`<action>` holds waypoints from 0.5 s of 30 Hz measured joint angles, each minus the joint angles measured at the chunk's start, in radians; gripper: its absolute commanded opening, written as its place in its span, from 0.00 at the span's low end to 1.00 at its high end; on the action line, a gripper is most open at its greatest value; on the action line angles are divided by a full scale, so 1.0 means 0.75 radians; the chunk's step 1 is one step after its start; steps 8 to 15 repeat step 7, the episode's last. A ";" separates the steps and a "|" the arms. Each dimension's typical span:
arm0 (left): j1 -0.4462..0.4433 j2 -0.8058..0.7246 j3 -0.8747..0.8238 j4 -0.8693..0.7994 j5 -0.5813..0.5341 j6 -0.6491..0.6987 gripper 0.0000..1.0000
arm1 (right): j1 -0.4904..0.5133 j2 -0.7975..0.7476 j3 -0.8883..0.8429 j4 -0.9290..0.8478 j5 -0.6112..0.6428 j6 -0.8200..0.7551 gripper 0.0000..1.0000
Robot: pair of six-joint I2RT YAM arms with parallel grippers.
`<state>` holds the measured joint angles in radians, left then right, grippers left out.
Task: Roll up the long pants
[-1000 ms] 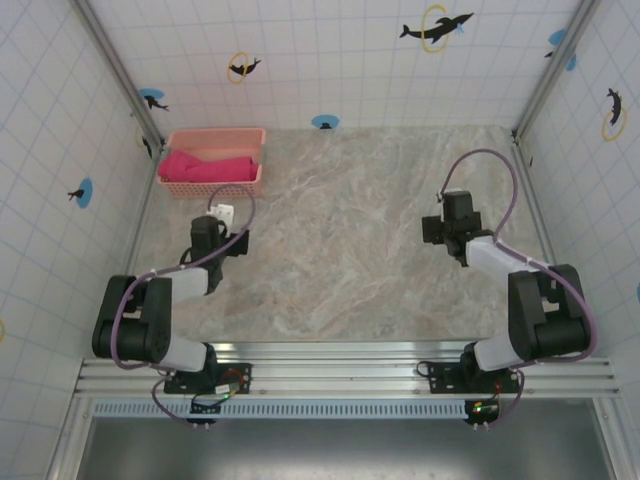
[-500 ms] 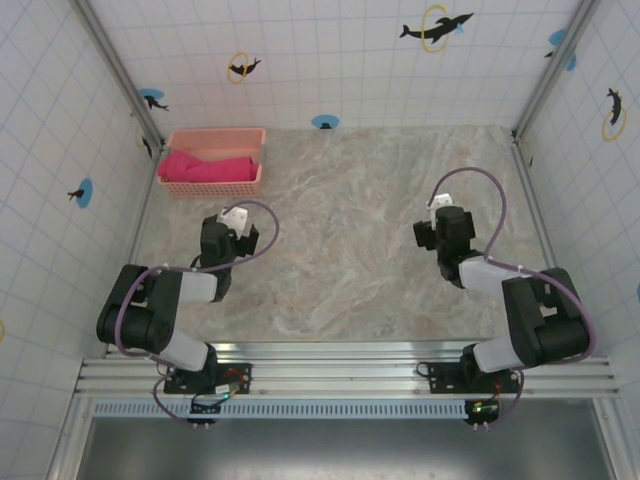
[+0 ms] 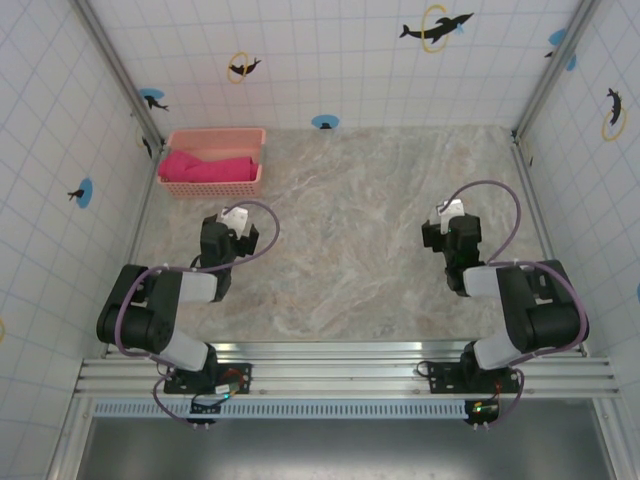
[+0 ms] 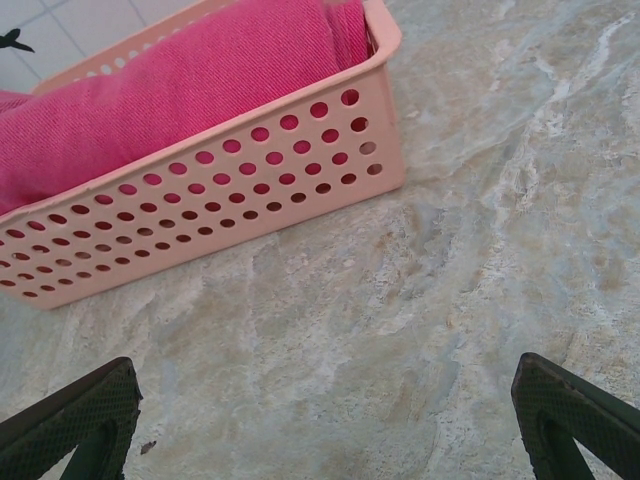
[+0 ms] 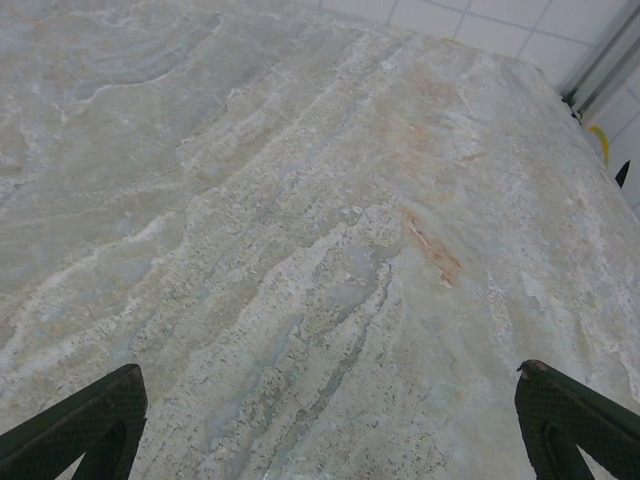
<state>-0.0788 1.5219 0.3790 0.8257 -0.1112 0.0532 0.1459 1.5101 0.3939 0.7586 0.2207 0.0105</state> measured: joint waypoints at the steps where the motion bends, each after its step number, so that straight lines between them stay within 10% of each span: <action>1: 0.000 0.000 0.000 -0.001 0.000 0.000 0.97 | -0.003 0.000 0.000 0.005 -0.004 0.001 0.97; 15: 0.000 0.000 0.000 -0.001 0.001 0.000 0.98 | -0.002 0.002 0.000 0.020 -0.004 0.001 0.97</action>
